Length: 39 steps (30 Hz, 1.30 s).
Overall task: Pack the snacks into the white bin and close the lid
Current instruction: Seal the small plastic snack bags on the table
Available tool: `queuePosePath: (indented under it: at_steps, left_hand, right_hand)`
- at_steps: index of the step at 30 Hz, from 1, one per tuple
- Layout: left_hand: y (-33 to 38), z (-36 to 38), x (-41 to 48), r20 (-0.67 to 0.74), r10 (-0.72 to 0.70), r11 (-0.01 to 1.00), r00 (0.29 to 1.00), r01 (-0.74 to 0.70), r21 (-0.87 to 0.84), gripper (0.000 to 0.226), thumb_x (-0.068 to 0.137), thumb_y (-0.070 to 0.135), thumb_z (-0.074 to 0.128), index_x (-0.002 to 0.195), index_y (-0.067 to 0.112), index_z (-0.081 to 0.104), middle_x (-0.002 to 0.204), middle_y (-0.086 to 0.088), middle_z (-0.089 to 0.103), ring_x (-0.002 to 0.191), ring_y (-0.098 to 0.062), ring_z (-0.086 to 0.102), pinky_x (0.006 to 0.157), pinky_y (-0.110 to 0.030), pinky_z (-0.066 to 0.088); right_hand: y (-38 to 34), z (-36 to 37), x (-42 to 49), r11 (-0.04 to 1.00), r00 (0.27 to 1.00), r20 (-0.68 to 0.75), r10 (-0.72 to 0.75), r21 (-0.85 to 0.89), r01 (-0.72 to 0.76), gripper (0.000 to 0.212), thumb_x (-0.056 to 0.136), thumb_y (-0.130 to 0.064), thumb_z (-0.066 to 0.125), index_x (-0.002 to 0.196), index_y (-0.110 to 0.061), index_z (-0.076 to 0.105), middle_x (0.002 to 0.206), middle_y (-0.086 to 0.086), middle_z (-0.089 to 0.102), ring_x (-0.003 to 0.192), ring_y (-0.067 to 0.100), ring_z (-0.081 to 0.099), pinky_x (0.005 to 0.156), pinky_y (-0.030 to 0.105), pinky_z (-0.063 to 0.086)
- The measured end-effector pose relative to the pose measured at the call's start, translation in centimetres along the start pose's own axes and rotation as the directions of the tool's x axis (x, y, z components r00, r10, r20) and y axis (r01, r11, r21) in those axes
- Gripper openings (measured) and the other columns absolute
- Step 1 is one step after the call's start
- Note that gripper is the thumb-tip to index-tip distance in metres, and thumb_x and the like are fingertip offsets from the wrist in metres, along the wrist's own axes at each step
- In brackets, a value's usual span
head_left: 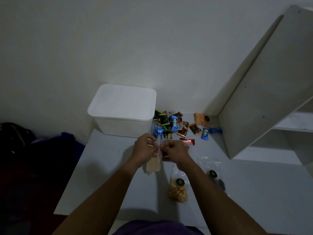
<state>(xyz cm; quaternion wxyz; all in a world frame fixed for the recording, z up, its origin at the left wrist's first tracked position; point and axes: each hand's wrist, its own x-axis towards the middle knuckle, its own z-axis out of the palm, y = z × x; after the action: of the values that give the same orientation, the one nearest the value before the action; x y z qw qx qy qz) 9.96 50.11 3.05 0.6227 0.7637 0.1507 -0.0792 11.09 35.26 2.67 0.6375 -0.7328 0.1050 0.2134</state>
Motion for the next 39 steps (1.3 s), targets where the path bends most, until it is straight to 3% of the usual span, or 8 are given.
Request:
queuePosePath:
  at_steps: [5,10,19,23,26,29,34,39]
  left_hand:
    - [-1.0,-0.1,0.2,0.093,-0.029,0.998,0.995,0.024,0.052,0.029,0.072,-0.01,0.073,0.095,0.008,0.074,0.096,-0.016,0.074,0.084,-0.027,0.072,0.078,-0.043,0.062]
    - [-2.3,-0.2,0.1,0.071,0.003,0.993,0.997,-0.011,0.117,0.041,0.073,-0.006,0.073,0.1,0.026,0.074,0.101,-0.005,0.074,0.092,-0.018,0.071,0.086,-0.042,0.06]
    - [-2.4,-0.1,0.3,0.067,0.034,0.982,0.997,-0.046,0.183,0.048,0.077,0.003,0.074,0.12,0.023,0.068,0.116,-0.006,0.07,0.109,-0.019,0.065,0.096,-0.039,0.055]
    - [-2.4,0.2,0.1,0.056,0.003,0.991,0.998,-0.01,0.135,0.049,0.072,0.0,0.075,0.115,0.022,0.071,0.117,-0.006,0.07,0.104,-0.02,0.068,0.092,-0.041,0.057]
    - [-1.9,0.4,0.4,-0.008,-0.024,0.998,1.0,0.024,0.063,0.023,0.08,0.004,0.076,0.098,0.018,0.077,0.103,-0.002,0.074,0.088,-0.02,0.072,0.082,-0.042,0.061]
    - [-1.8,0.5,0.7,-0.111,-0.001,0.997,0.994,0.009,0.071,0.016,0.08,0.008,0.077,0.08,0.024,0.076,0.083,-0.001,0.076,0.08,-0.02,0.073,0.078,-0.045,0.061]
    - [-1.5,0.7,0.9,-0.064,-0.074,0.996,0.995,0.077,0.034,0.034,0.077,0.003,0.078,0.103,0.018,0.063,0.086,-0.012,0.074,0.077,-0.024,0.072,0.071,-0.04,0.062]
    - [-0.9,0.7,0.9,-0.067,-0.119,0.993,0.991,0.119,-0.004,0.014,0.09,0.001,0.062,0.084,0.006,0.074,0.078,-0.018,0.073,0.061,-0.02,0.068,0.058,-0.029,0.058]
  right_hand:
    - [0.1,-0.4,0.2,0.999,0.998,0.063,0.026,-0.03,-0.024,0.014,0.09,0.003,0.063,0.102,-0.003,0.067,0.1,0.022,0.071,0.086,0.031,0.07,0.085,0.051,0.059]
    - [-0.2,0.1,0.4,0.975,0.992,0.119,0.052,-0.223,-0.025,0.039,0.085,0.004,0.067,0.119,-0.011,0.059,0.103,0.023,0.07,0.088,0.035,0.071,0.081,0.048,0.061]
    - [-0.6,0.3,0.3,0.93,0.992,0.116,0.056,-0.368,-0.009,0.039,0.083,0.001,0.072,0.118,-0.007,0.059,0.099,0.017,0.069,0.086,0.027,0.07,0.079,0.043,0.062]
    - [-0.5,0.3,0.3,0.923,0.992,0.106,0.073,-0.384,-0.026,0.034,0.084,0.002,0.07,0.115,-0.007,0.06,0.093,0.013,0.066,0.078,0.021,0.066,0.075,0.038,0.061]
    - [-0.3,0.3,0.1,0.93,0.998,0.055,-0.015,-0.366,0.034,0.003,0.092,-0.005,0.064,0.093,-0.007,0.065,0.079,0.01,0.066,0.067,0.018,0.065,0.07,0.037,0.061]
    - [-0.2,0.6,0.1,0.936,0.999,0.035,-0.035,-0.35,0.045,0.016,0.096,-0.007,0.059,0.082,-0.004,0.066,0.073,0.011,0.065,0.061,0.017,0.065,0.064,0.032,0.061]
    - [-0.1,0.5,0.4,0.932,0.999,-0.005,-0.036,-0.361,0.032,0.016,0.097,-0.014,0.059,0.086,-0.005,0.066,0.078,0.013,0.067,0.063,0.02,0.067,0.064,0.034,0.061]
    - [-0.7,0.3,0.6,0.901,0.998,0.052,-0.039,-0.429,0.057,0.021,0.098,-0.012,0.057,0.078,-0.01,0.064,0.073,0.01,0.065,0.057,0.014,0.066,0.056,0.023,0.057]
